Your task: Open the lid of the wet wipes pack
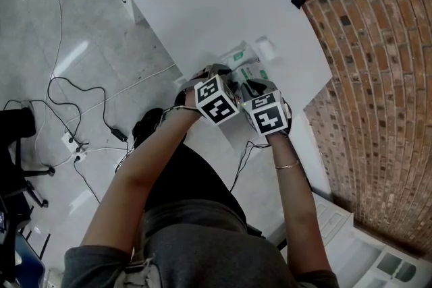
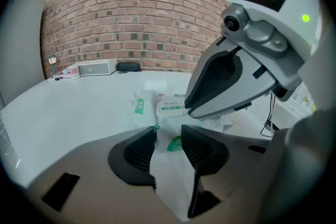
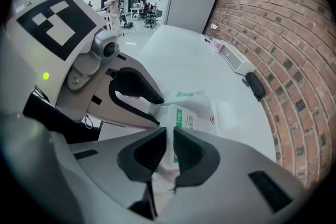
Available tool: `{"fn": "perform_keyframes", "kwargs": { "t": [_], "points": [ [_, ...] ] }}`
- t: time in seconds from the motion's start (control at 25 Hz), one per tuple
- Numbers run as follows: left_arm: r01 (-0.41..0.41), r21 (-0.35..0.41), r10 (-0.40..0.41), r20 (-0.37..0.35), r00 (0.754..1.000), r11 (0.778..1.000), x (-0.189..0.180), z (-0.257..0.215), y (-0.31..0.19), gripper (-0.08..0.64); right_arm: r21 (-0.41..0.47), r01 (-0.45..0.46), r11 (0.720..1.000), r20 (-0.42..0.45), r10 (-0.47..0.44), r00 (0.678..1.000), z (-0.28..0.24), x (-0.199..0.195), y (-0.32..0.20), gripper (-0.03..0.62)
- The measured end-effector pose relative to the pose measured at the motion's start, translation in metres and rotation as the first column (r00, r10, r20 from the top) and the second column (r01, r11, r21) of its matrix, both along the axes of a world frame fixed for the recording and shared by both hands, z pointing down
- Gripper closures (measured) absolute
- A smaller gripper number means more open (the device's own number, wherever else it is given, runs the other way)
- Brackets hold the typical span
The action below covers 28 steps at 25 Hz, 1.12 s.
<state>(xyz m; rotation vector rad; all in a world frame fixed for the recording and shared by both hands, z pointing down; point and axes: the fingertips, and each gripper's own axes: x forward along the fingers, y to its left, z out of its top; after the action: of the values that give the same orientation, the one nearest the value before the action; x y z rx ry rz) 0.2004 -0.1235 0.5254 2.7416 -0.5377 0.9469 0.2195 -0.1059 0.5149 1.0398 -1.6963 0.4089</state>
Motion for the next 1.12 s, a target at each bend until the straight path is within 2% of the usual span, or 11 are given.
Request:
{"fn": "perform_keyframes", "kwargs": {
  "t": [1.12],
  "points": [
    [-0.008, -0.015, 0.008, -0.003, 1.000, 1.000, 0.0013, 0.0014, 0.0000, 0.400, -0.032, 0.000, 0.999, 0.060, 0.002, 0.998, -0.0071, 0.0044, -0.0025, 0.554]
  ]
}}
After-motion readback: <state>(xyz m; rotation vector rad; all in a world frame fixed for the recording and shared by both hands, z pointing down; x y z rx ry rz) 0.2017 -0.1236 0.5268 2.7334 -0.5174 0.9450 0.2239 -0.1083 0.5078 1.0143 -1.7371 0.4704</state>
